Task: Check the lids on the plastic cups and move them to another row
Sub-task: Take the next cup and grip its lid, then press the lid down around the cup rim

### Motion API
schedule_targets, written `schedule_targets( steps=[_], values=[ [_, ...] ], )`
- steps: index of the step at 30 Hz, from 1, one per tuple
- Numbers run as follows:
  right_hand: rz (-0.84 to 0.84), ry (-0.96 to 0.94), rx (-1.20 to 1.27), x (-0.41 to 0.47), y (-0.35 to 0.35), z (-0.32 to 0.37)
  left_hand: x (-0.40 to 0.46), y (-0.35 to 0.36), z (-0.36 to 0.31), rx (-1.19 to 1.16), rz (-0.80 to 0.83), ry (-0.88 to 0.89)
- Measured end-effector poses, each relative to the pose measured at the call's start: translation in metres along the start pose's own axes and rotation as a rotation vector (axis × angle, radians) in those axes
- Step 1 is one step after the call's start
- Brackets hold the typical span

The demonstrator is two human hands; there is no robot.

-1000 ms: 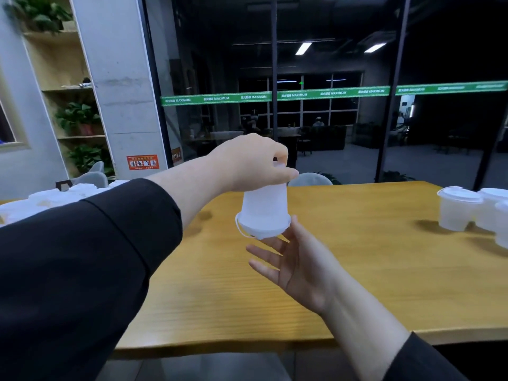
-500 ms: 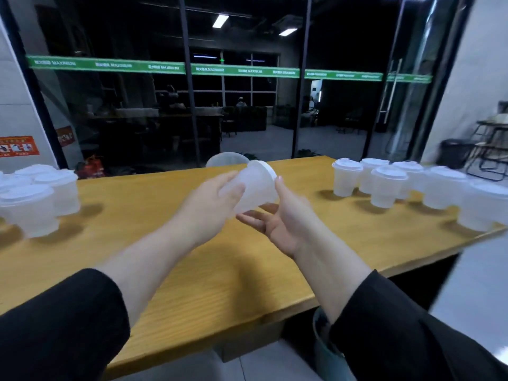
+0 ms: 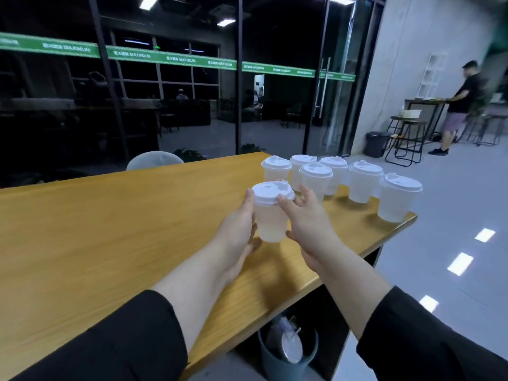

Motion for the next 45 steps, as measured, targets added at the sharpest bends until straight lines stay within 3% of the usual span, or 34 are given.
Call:
schedule_targets(
  steps=[12, 19, 26, 34, 40, 45],
  values=[
    [-0.193, 0.124, -0.009, 0.075, -0.055, -0.052, 0.097, 0.036, -0.008, 0.061, -0.108, 0.008],
    [-0.253, 0.195, 0.036, 0.102, -0.069, -0.066, 0.129, 0.049, -0.017, -0.026, -0.059, -0.034],
    [-0.32, 0.122, 0.036, 0.062, -0.047, -0.042, 0.101, 0.001, -0.022, 0.002, -0.204, 0.053],
    [0.007, 0.137, 0.146, 0.012, 0.119, -0.009, -0.031, -0.172, -0.053, 0.145, -0.544, 0.237],
    [0.36, 0.157, 0.179, -0.065, 0.305, 0.012, -0.177, -0.352, -0.05, 0.188, -0.921, 0.26],
    [0.56, 0.144, 0.226, -0.14, 0.446, 0.015, -0.28, -0.467, -0.017, 0.139, -1.199, 0.217]
  ],
)
Point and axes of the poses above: each hand's wrist, its own x-axis towards the middle knuckle, its own y-axis out of the palm, z = x × y, the point moved 9 cm from there along x, towards the middle knuckle, and after that the axes turned 9 degrees about -y, right-handed, at the moved point
